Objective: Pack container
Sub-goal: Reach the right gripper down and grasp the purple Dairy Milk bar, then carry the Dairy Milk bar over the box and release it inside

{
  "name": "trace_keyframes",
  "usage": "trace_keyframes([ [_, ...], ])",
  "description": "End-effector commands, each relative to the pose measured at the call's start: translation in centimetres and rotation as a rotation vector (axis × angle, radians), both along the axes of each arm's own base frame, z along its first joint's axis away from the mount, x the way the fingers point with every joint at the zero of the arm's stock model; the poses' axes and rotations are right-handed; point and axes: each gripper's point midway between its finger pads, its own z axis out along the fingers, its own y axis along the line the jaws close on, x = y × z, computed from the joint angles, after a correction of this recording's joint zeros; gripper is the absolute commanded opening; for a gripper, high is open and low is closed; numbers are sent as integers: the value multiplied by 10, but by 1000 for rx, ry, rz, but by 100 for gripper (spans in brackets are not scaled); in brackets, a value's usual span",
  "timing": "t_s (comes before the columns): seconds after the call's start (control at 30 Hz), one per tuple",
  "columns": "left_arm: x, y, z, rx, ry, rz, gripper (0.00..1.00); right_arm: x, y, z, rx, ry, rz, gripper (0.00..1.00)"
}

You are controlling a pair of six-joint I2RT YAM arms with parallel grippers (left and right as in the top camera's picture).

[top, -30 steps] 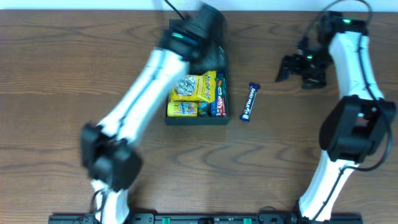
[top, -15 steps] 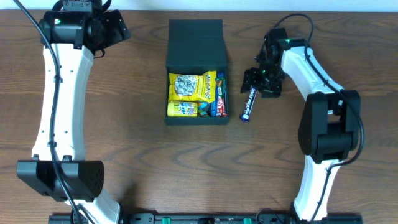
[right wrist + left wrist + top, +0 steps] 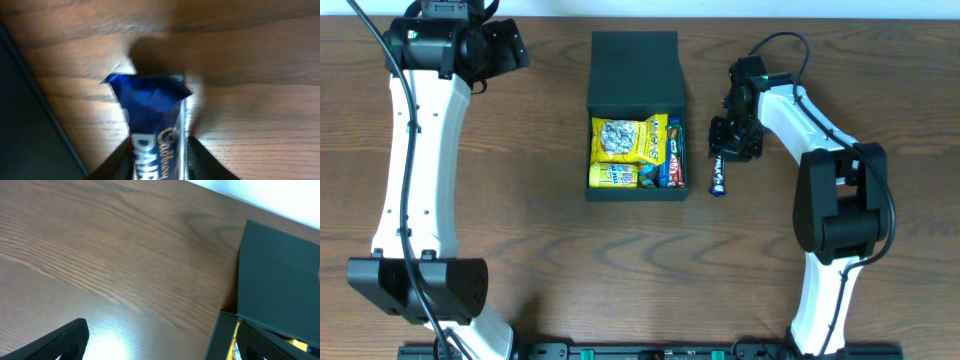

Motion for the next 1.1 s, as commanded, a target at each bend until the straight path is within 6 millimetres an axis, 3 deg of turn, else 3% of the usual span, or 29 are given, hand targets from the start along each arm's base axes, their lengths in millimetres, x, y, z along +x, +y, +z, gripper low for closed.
trace_keyframes([
  [0.0, -1, 2, -1, 20, 9, -11, 95, 1, -8, -4, -51, -9, -4, 26],
  [0.13, -1, 2, -1, 20, 9, -11, 95, 6, -11, 1, -48, -18, -13, 14],
  [0.27, -1, 2, -1, 20, 9, -11, 95, 16, -9, 18, -35, -40, 6, 11],
  [0.33, -1, 2, -1, 21, 9, -11, 95, 24, -8, 33, -33, -61, 17, 6],
  [0.5, -1, 2, -1, 21, 8, -11, 95, 41, 2, 81, 4, -120, 45, 5],
  [0.57, -1, 2, -1, 21, 8, -10, 95, 43, 17, 108, 59, -141, 79, 3],
  [0.7, -1, 2, -1, 20, 8, -10, 95, 36, 57, 135, 143, -158, 148, 4],
  [0.73, -1, 2, -1, 20, 8, -10, 95, 30, 75, 136, 163, -154, 183, 5],
  [0.87, -1, 2, -1, 20, 8, -10, 95, 18, 113, 133, 143, -166, 236, 5],
  [1.07, -2, -2, -2, -1, 13, -24, 95, 11, 133, 126, 55, -187, 229, 7],
])
